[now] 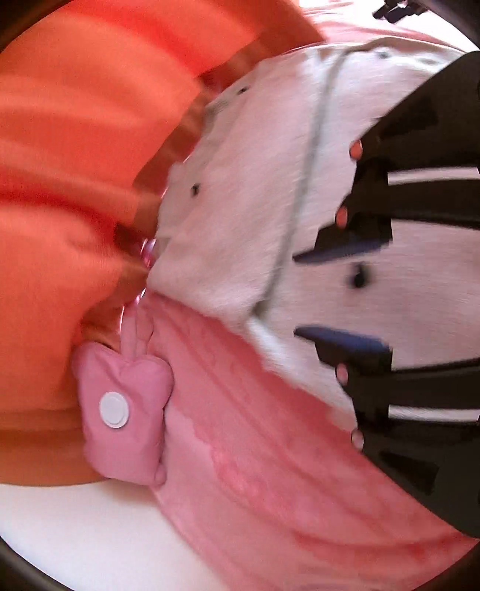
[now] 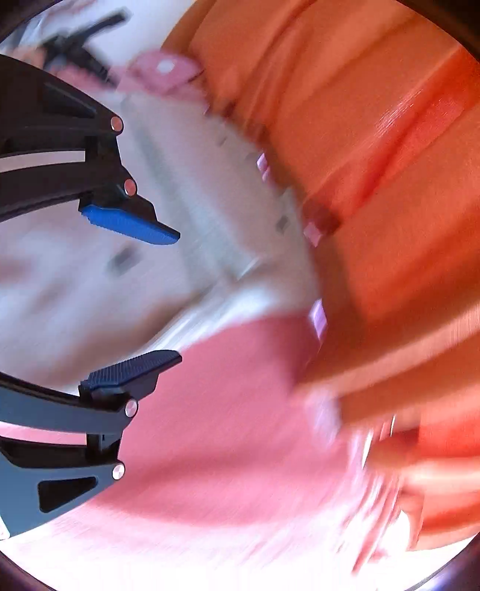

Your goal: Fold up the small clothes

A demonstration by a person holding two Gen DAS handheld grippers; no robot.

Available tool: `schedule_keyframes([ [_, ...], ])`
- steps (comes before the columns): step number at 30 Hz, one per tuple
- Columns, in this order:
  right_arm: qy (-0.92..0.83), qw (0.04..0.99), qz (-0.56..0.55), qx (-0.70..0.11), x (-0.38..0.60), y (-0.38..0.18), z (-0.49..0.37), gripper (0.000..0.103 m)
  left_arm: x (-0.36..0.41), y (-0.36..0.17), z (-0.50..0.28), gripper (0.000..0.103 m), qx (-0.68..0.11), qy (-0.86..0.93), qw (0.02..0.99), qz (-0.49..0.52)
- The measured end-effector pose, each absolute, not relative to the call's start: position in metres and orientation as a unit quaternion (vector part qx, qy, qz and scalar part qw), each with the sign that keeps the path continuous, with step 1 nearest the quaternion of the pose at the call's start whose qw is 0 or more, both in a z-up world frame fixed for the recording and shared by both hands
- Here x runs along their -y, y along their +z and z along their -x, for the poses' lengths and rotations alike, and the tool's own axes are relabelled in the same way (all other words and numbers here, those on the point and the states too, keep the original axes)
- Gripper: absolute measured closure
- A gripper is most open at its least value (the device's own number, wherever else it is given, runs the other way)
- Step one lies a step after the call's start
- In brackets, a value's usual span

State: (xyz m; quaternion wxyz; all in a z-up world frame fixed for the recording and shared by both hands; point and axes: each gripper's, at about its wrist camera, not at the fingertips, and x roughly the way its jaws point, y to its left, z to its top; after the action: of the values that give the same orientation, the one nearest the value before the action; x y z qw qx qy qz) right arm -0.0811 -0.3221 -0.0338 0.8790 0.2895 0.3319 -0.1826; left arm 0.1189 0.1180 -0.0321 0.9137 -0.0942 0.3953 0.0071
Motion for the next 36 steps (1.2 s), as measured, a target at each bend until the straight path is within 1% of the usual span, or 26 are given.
schedule_keyframes([
  [1, -0.183, 0.872, -0.292, -0.348, 0.316, -0.045, 0.100, 0.044, -0.117, -0.032, -0.099, 0.049, -0.394, 0.006, 0.916, 0.074],
  [2, -0.179, 0.871, -0.296, -0.350, 0.313, -0.047, 0.110, 0.044, -0.118, -0.034, -0.083, 0.044, -0.395, 0.006, 0.917, 0.060],
  [3, -0.175, 0.873, -0.295, -0.348, 0.309, -0.052, 0.130, 0.044, -0.119, -0.036, -0.073, 0.036, -0.399, 0.005, 0.916, 0.053],
  [4, -0.177, 0.872, -0.289, -0.353, 0.308, -0.054, 0.138, 0.044, -0.124, -0.040, -0.058, 0.033, -0.407, 0.003, 0.912, 0.047],
  [5, -0.177, 0.870, -0.287, -0.359, 0.307, -0.057, 0.143, 0.044, -0.132, -0.044, -0.044, 0.032, -0.415, 0.000, 0.908, 0.047],
  [7, -0.154, 0.860, -0.313, -0.371, 0.311, -0.064, 0.153, 0.044, -0.148, -0.050, -0.024, 0.025, -0.424, 0.004, 0.903, 0.062],
  [8, -0.133, 0.854, -0.331, -0.378, 0.313, -0.069, 0.157, 0.044, -0.158, -0.053, -0.014, 0.024, -0.428, 0.006, 0.901, 0.077],
  [11, -0.118, 0.849, -0.326, -0.400, 0.304, -0.071, 0.157, 0.044, -0.191, -0.063, 0.011, 0.022, -0.435, 0.006, 0.889, 0.142],
  [14, -0.089, 0.844, -0.328, -0.414, 0.296, -0.076, 0.154, 0.042, -0.215, -0.073, 0.024, 0.022, -0.447, -0.001, 0.870, 0.210],
  [15, -0.077, 0.838, -0.333, -0.425, 0.295, -0.080, 0.150, 0.040, -0.220, -0.077, 0.024, 0.022, -0.444, -0.007, 0.868, 0.222],
  [17, -0.066, 0.832, -0.339, -0.435, 0.295, -0.085, 0.150, 0.037, -0.223, -0.085, 0.021, 0.022, -0.460, -0.017, 0.855, 0.238],
  [18, -0.061, 0.832, -0.342, -0.432, 0.293, -0.085, 0.150, 0.034, -0.223, -0.089, 0.020, 0.022, -0.467, -0.023, 0.850, 0.243],
  [20, -0.055, 0.830, -0.350, -0.430, 0.294, -0.086, 0.150, 0.031, -0.217, -0.090, 0.019, 0.021, -0.466, -0.037, 0.851, 0.238],
  [23, -0.050, 0.831, -0.352, -0.428, 0.291, -0.085, 0.149, 0.031, -0.207, -0.090, 0.019, 0.022, -0.471, -0.076, 0.846, 0.237],
  [24, -0.047, 0.832, -0.351, -0.427, 0.289, -0.084, 0.148, 0.032, -0.202, -0.091, 0.019, 0.027, -0.471, -0.086, 0.845, 0.236],
  [25, -0.043, 0.834, -0.348, -0.426, 0.287, -0.083, 0.147, 0.034, -0.197, -0.092, 0.019, 0.040, -0.473, -0.094, 0.846, 0.229],
  [26, -0.038, 0.836, -0.343, -0.427, 0.285, -0.082, 0.144, 0.043, -0.194, -0.093, 0.018, 0.047, -0.475, -0.092, 0.848, 0.217],
  [27, -0.041, 0.837, -0.331, -0.433, 0.282, -0.083, 0.141, 0.058, -0.191, -0.093, 0.017, 0.063, -0.477, -0.083, 0.851, 0.202],
  [28, -0.052, 0.841, -0.316, -0.435, 0.280, -0.083, 0.140, 0.067, -0.190, -0.094, 0.017, 0.085, -0.466, -0.070, 0.863, 0.185],
  [29, -0.055, 0.845, -0.304, -0.435, 0.279, -0.082, 0.138, 0.087, -0.191, -0.094, 0.017, 0.094, -0.464, -0.062, 0.865, 0.178],
  [30, -0.051, 0.850, -0.299, -0.430, 0.278, -0.079, 0.139, 0.092, -0.192, -0.093, 0.017, 0.095, -0.463, -0.063, 0.866, 0.180],
  [32, -0.060, 0.865, -0.278, -0.413, 0.273, -0.069, 0.144, 0.093, -0.191, -0.085, 0.026, 0.096, -0.460, -0.050, 0.872, 0.162],
  [33, -0.060, 0.879, -0.266, -0.392, 0.267, -0.058, 0.153, 0.093, -0.188, -0.079, 0.032, 0.096, -0.455, -0.049, 0.876, 0.152],
  [36, -0.057, 0.889, -0.272, -0.363, 0.260, -0.040, 0.180, 0.094, -0.183, -0.059, 0.055, 0.096, -0.449, -0.059, 0.882, 0.128],
])
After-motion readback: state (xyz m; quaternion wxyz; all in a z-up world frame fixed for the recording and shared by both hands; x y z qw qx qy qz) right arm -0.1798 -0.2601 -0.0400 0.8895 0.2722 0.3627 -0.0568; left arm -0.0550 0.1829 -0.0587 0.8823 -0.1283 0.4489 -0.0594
